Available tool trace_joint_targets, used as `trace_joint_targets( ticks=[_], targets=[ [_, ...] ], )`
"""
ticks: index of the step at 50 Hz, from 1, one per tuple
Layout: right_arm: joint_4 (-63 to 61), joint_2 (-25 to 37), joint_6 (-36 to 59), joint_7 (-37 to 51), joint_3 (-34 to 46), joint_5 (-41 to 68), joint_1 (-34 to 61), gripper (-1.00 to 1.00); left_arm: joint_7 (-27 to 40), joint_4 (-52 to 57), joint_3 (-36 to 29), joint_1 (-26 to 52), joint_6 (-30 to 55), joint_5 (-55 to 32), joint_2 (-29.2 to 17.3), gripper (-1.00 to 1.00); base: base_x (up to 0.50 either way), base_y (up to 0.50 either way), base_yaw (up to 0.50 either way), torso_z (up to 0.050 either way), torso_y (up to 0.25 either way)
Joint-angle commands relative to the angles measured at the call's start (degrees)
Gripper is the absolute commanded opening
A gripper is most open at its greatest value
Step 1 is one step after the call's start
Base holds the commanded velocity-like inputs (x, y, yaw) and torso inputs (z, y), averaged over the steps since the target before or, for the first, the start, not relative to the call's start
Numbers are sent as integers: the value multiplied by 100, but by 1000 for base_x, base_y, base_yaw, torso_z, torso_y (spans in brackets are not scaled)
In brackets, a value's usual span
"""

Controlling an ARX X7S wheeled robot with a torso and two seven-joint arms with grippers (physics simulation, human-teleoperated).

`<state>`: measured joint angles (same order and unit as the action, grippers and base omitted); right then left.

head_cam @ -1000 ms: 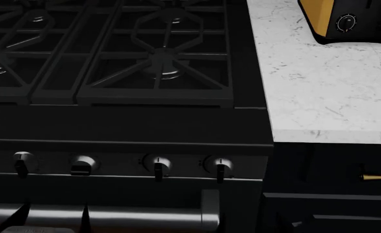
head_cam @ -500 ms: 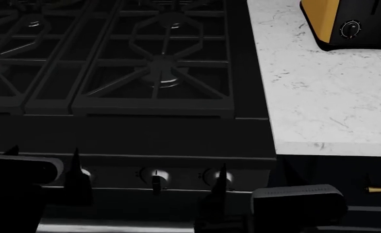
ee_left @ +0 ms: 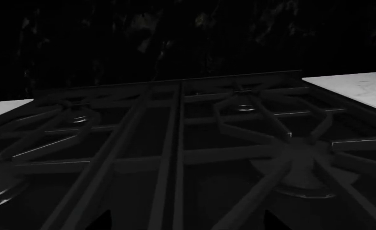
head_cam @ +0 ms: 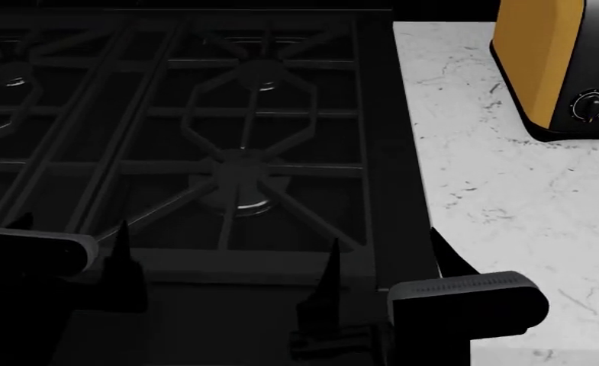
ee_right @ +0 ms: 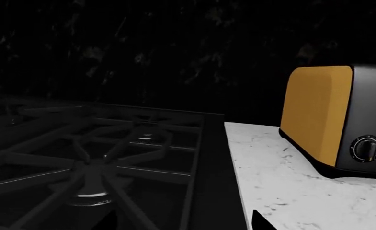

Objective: Press the start button on the microwave

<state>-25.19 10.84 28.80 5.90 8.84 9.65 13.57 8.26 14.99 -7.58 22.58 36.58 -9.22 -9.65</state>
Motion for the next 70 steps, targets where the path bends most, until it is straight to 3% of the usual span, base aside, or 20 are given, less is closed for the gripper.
trace_joint_targets(
  ticks=[1,19,33,39,45,48,49,53,57,63,70],
  targets=[
    [-32,-107,-17,-175,-129,-9,-6,100,-189,56,92,-42,-39,-1,68,100,484,-31,0,0,0],
    [-236,-22,161,-83,-20,13,20,100,-180,131,28,-54,-29,-90,-5,100,485,-28,0,0,1],
    [-651,59,338,35,-16,33,59,100,-127,78,43,-66,-87,-147,-33,100,17,0,0,0,0],
    [-1916,313,1766,303,-91,-80,839,100,-111,52,8,-52,-90,-149,-53,100,0,0,0,0,0],
    [-3078,520,3761,435,-105,-29,2291,100,-101,-24,-36,-5,-127,-149,-52,100,0,0,0,0,0],
    [-3478,625,5033,743,7,111,3532,100,-109,-49,-43,24,-143,-168,-56,100,0,0,0,0,0],
    [-3479,716,5084,996,-68,489,3739,100,-105,-51,-44,27,-144,-170,-59,100,0,0,0,0,0],
    [-3401,1359,6113,3540,-742,3926,5480,100,-91,7,-49,43,-79,-191,-81,100,0,0,0,0,0],
    [-2629,1733,6076,5486,-810,6956,6697,100,-94,52,-50,34,-58,-218,-106,100,0,0,0,0,0],
    [-1614,2020,5868,6781,-366,8475,8108,100,-92,140,-60,41,-4,-250,-148,100,0,0,0,0,0],
    [-881,2028,5716,6602,-191,8432,8997,100,-79,181,-110,79,35,-254,-174,100,0,0,0,0,0]
  ],
)
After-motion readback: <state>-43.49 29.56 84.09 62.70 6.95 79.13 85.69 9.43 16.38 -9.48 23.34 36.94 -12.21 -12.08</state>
